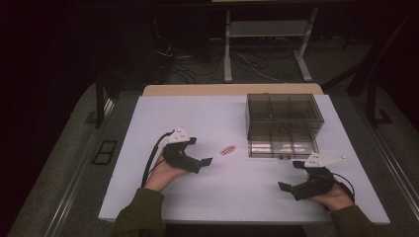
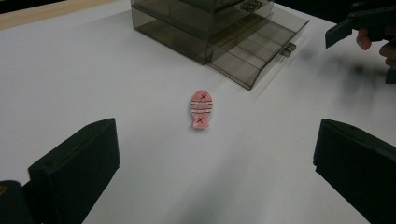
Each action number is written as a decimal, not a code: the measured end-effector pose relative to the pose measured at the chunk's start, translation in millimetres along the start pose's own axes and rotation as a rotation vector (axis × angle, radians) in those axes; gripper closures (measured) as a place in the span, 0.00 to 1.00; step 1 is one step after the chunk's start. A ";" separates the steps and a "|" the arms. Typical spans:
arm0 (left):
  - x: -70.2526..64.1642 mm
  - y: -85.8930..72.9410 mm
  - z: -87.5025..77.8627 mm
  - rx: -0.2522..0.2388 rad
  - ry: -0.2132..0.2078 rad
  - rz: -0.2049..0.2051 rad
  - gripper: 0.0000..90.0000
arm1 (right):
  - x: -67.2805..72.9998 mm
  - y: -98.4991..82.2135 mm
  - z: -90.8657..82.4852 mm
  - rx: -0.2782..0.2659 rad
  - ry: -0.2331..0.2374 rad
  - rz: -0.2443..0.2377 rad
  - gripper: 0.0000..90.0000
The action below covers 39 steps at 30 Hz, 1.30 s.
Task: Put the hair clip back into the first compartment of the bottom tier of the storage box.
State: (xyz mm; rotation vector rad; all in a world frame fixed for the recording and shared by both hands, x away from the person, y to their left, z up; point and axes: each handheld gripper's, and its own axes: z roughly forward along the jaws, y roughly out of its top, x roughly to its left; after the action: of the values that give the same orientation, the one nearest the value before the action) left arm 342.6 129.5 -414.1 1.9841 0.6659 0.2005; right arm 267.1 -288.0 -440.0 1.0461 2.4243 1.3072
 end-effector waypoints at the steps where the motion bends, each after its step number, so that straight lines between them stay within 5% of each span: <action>1: 0.0 0.6 0.3 0.000 0.001 0.000 0.00 | 0.1 0.0 0.1 0.001 0.000 0.000 0.00; 39: 5.2 26.3 31.1 -0.009 -0.014 0.033 0.00 | 0.7 0.6 4.7 0.019 0.005 -0.018 0.00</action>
State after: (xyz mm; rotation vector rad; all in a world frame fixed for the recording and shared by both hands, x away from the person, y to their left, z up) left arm 369.4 99.1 -407.6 1.9875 0.6234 0.2090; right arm 269.1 -284.3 -442.2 1.0250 2.4493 1.2849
